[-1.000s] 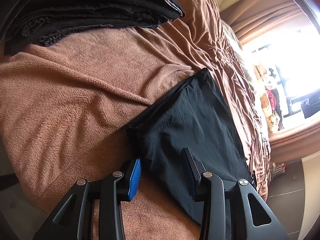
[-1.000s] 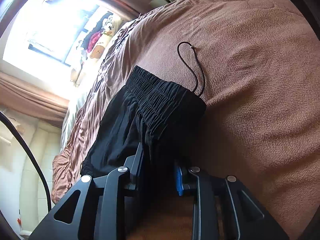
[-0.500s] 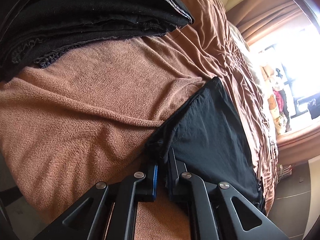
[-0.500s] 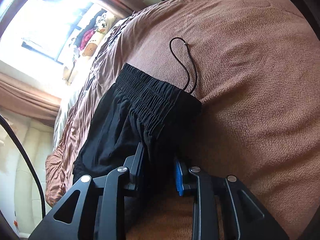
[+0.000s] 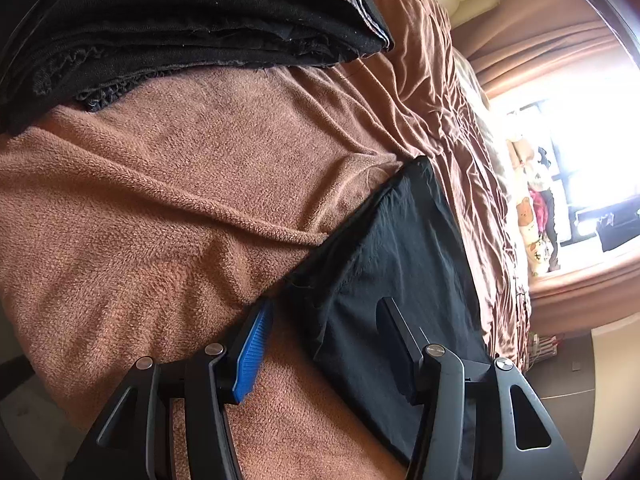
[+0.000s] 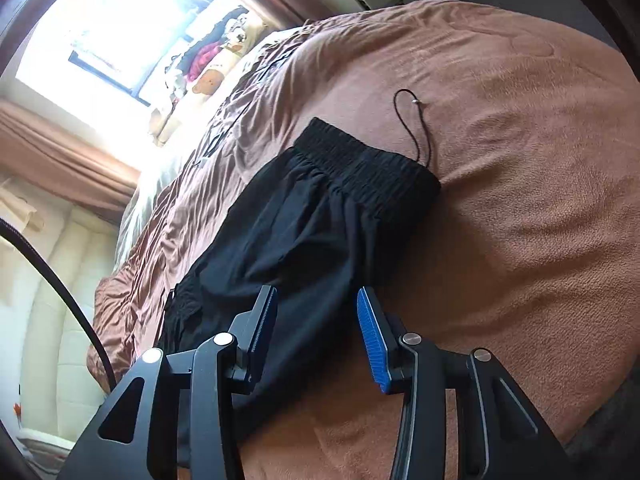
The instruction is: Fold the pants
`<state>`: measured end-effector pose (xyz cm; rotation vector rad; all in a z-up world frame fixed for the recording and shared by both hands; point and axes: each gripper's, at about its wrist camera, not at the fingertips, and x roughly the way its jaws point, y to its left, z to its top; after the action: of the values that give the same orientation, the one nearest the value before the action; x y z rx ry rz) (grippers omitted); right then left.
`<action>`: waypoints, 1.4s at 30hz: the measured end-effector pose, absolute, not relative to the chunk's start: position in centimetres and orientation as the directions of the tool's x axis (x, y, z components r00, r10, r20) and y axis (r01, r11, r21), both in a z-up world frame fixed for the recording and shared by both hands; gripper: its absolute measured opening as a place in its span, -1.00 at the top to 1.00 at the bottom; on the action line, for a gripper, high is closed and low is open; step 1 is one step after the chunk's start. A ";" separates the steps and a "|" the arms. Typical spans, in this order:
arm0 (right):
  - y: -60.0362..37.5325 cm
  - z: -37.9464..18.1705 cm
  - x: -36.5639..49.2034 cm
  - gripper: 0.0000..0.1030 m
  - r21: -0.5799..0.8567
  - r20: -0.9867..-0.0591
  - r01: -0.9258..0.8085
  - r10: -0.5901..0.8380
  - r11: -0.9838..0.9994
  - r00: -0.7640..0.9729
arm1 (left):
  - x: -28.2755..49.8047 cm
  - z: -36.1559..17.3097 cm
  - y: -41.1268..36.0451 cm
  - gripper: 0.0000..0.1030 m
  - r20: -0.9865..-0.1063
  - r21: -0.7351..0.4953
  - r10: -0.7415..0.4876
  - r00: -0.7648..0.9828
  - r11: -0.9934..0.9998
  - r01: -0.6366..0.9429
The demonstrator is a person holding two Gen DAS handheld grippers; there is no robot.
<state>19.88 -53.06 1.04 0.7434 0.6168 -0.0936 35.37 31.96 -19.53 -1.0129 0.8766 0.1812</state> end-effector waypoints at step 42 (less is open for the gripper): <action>-21.5 4.4 41.1 -0.07 -0.034 -0.757 -0.316 0.182 0.948 0.627 | 37.1 -20.6 31.8 0.74 -0.686 -0.688 -0.322 0.653 0.579 -0.438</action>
<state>41.13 -21.52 4.42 -0.1694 0.8468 0.2873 37.08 31.78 -20.65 -0.9867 0.8949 0.0794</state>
